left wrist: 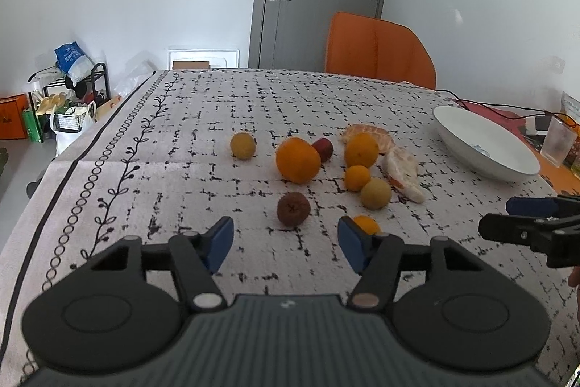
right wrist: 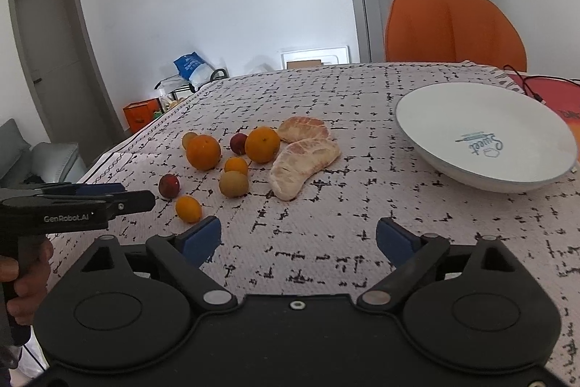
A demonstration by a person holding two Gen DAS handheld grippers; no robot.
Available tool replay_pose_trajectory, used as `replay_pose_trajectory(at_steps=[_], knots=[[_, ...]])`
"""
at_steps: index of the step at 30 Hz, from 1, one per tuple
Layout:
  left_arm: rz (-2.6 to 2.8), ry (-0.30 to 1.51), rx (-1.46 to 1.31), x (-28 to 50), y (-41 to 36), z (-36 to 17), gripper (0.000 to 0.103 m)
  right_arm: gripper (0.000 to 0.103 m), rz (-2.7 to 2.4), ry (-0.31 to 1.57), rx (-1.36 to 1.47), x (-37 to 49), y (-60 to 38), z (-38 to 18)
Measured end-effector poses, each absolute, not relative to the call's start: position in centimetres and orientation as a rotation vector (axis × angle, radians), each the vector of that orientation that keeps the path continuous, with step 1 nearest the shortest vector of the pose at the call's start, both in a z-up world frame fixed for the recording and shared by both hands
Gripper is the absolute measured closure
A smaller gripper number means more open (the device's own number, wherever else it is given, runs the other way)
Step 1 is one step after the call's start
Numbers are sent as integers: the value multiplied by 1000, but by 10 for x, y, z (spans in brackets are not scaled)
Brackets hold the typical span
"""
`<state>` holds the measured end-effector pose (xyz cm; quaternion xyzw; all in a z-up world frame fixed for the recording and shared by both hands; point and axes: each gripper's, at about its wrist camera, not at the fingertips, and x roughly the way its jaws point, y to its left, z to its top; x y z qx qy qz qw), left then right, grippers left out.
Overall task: Organize fruits
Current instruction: 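Close the left gripper on the dark red plum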
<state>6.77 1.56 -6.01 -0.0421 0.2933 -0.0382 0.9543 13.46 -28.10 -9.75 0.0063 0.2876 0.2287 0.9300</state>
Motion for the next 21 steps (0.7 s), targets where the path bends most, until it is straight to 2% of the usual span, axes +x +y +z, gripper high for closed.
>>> replay_pose_trajectory(at_steps=[15, 19, 20, 21], knots=[[-103, 638, -93, 101, 18, -72, 56, 32, 494, 638, -1, 163, -267, -109], [-113, 643, -87, 108, 14, -73, 57, 33, 498, 645, 3, 171, -263, -110], [-115, 644, -86, 109, 14, -73, 59, 33, 500, 647, 0, 173, -262, -109], [-114, 644, -83, 110, 13, -73, 66, 33, 502, 648, -2, 175, -261, -109]])
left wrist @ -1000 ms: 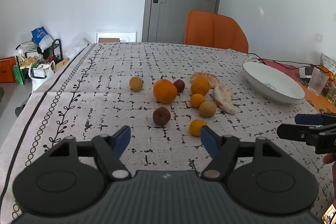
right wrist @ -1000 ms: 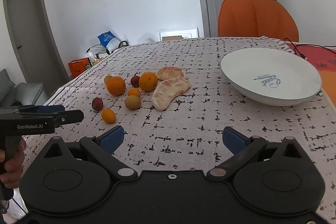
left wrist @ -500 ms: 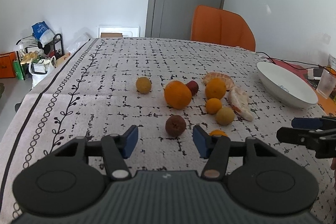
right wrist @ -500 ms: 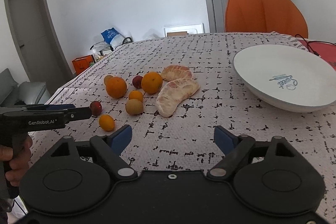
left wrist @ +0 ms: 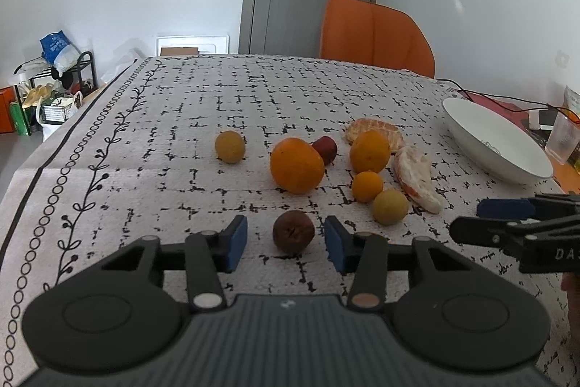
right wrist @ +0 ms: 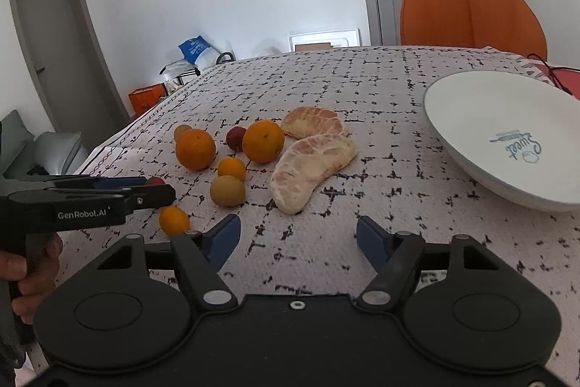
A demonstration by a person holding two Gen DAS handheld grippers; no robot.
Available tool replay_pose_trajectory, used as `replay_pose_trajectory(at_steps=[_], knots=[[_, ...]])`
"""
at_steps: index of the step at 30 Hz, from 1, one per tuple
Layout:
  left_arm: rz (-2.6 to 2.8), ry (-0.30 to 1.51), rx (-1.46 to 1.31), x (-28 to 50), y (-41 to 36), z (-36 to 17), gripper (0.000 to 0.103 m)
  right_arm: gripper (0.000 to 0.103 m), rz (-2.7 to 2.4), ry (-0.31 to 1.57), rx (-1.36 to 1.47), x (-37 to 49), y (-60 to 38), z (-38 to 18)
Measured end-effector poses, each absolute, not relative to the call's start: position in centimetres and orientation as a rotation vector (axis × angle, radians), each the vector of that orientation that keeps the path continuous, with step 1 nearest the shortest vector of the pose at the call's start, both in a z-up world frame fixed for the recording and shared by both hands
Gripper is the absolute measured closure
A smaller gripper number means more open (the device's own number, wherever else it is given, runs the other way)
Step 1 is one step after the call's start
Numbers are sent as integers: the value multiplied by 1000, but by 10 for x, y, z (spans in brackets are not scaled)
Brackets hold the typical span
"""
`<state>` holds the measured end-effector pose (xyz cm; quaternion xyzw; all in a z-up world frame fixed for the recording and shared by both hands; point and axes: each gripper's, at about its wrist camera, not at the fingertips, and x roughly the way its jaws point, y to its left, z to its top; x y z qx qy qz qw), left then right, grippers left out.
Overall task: Organize fruits
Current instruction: 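Close the left gripper on the dark red plum, then grasp the peeled pink pomelo segment with the right gripper while the left holds the plum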
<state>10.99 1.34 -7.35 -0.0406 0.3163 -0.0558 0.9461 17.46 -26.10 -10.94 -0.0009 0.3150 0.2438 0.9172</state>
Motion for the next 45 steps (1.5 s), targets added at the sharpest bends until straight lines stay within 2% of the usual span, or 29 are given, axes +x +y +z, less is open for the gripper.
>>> replay_pose_trajectory(at_steps=[3, 14, 17, 20, 21, 22, 25, 42, 44, 45], knots=[[-103, 645, -93, 111, 16, -74, 80, 33, 503, 656, -9, 181, -256, -110], [-83, 650, -140, 102, 33, -70, 80, 33, 478, 656, -82, 198, -233, -112], [-79, 647, -147, 99, 38, -71, 80, 37, 466, 646, -111, 200, -227, -113], [-77, 646, -161, 98, 42, -72, 80, 55, 445, 633, -134, 200, -225, -113], [-76, 646, -165, 98, 42, -71, 80, 66, 441, 631, -137, 199, -225, -112], [-74, 646, -162, 98, 42, -71, 80, 72, 449, 632, -131, 199, -227, -111], [-73, 645, -150, 96, 40, -70, 80, 75, 465, 637, -116, 197, -233, -110], [-63, 638, -158, 89, 38, -69, 80, 74, 512, 646, -54, 165, -265, -108], [-61, 638, -157, 89, 38, -69, 80, 65, 513, 650, -29, 164, -268, -107], [-59, 637, -159, 89, 39, -69, 80, 56, 512, 645, -13, 165, -270, -106]])
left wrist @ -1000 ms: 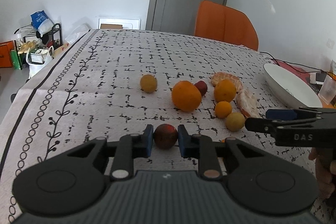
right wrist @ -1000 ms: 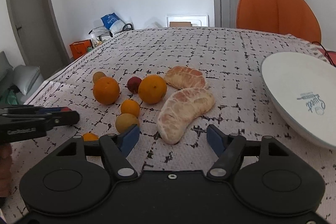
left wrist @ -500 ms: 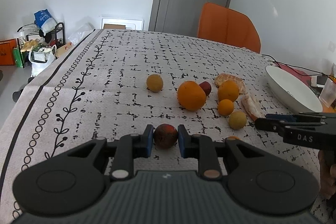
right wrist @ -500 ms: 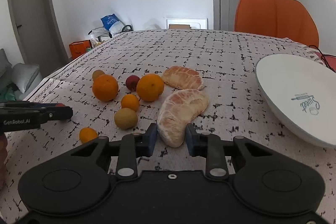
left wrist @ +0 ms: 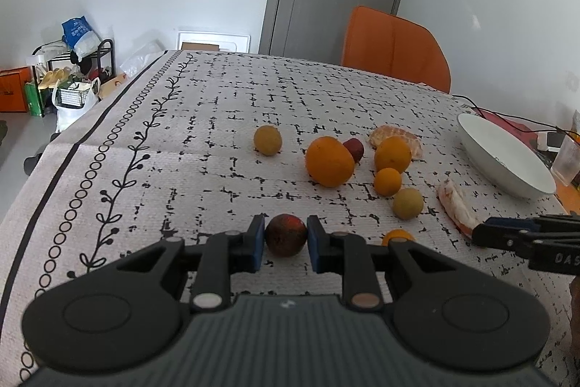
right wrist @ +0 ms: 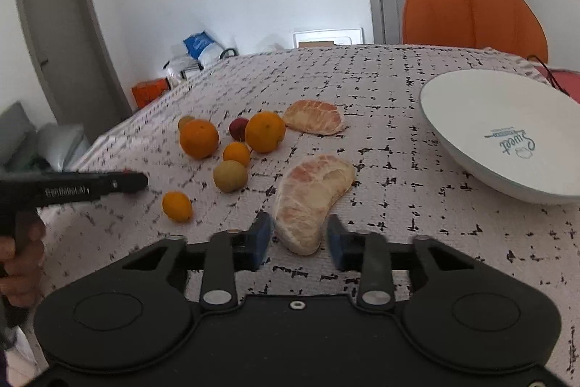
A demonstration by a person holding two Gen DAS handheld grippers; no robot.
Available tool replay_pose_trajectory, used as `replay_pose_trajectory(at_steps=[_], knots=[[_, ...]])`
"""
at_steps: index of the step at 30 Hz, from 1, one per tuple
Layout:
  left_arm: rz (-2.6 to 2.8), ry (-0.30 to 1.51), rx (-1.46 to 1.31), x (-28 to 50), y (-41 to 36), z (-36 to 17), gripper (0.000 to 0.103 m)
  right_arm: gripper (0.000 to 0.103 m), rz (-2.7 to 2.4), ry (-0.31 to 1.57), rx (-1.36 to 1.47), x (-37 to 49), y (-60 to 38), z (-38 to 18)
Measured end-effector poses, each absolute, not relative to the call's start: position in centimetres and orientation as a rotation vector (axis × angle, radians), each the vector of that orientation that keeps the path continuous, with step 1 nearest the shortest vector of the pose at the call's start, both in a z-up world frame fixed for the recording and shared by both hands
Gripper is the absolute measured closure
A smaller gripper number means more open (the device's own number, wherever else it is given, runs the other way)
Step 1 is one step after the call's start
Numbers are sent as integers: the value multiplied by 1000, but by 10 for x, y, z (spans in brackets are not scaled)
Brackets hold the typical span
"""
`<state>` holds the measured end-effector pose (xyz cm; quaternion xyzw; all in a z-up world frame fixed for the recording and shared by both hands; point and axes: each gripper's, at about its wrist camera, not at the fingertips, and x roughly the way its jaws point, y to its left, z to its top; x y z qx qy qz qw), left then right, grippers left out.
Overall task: Organize fruits
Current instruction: 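Grasp the peeled pink pomelo segment with the right gripper while the left holds the plum, then carry the plum and pomelo segment in both grippers over the white bowl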
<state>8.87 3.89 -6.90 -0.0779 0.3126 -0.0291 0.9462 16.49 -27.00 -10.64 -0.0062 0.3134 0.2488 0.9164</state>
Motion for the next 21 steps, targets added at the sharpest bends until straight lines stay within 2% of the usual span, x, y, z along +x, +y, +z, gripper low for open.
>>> replay_pose_trajectory(at_steps=[1, 2, 14, 15, 17, 18, 21], knots=[[-56, 636, -162, 89, 40, -69, 80, 49, 509, 639, -8, 166, -270, -106], [-55, 637, -164, 89, 41, -69, 80, 48, 505, 634, -11, 167, -269, -106], [-32, 631, -180, 84, 53, -67, 80, 47, 492, 636, -42, 191, -243, -113], [-31, 630, -181, 84, 54, -67, 80, 48, 493, 631, -50, 192, -241, -113], [-31, 627, -182, 84, 55, -66, 80, 56, 482, 618, -81, 191, -238, -115], [-31, 626, -182, 84, 55, -65, 80, 66, 467, 612, -96, 191, -238, -115], [-36, 623, -181, 85, 53, -64, 80, 67, 479, 623, -72, 194, -244, -113]])
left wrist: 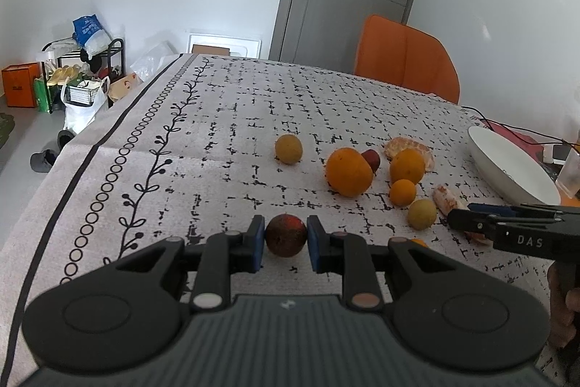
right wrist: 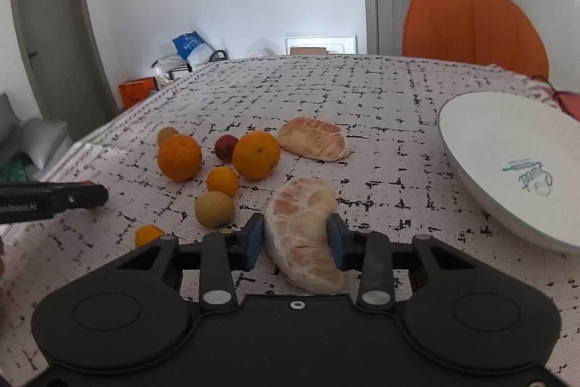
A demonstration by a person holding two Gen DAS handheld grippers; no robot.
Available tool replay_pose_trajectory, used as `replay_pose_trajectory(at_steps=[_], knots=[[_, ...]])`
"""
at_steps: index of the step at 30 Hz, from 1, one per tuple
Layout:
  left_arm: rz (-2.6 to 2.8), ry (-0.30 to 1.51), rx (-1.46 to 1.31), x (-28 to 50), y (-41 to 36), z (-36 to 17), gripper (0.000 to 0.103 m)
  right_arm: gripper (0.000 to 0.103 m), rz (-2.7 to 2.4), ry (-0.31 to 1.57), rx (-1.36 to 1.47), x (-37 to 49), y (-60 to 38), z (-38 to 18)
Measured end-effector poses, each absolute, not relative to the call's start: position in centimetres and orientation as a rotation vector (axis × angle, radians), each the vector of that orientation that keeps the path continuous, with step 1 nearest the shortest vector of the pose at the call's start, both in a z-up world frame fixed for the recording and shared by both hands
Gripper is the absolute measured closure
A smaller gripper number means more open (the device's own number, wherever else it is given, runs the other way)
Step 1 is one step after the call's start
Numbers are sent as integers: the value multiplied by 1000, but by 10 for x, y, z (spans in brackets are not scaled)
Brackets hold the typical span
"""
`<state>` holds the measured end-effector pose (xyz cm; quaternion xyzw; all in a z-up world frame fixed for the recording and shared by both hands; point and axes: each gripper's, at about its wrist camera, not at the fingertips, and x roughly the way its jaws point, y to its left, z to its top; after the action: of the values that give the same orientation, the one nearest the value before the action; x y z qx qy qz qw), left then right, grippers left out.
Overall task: Organize fruits
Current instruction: 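Carry the plum and pomelo segment in both grippers over the white bowl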
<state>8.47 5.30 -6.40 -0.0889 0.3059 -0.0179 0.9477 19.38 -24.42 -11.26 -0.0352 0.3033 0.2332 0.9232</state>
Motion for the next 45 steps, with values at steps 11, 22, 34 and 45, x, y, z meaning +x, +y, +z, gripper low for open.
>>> replay_pose_trajectory(at_steps=[11, 22, 34, 45], knots=[[-88, 599, -155, 92, 30, -53, 80, 68, 486, 596, -56, 180, -259, -100], [-143, 580, -102, 102, -6, -40, 80, 68, 461, 521, -25, 171, -287, -78], [-222, 544, -31, 120, -55, -23, 80, 67, 401, 454, 23, 171, -328, -62], [-288, 528, 5, 136, -99, -16, 80, 67, 321, 434, 56, 175, -369, -61]])
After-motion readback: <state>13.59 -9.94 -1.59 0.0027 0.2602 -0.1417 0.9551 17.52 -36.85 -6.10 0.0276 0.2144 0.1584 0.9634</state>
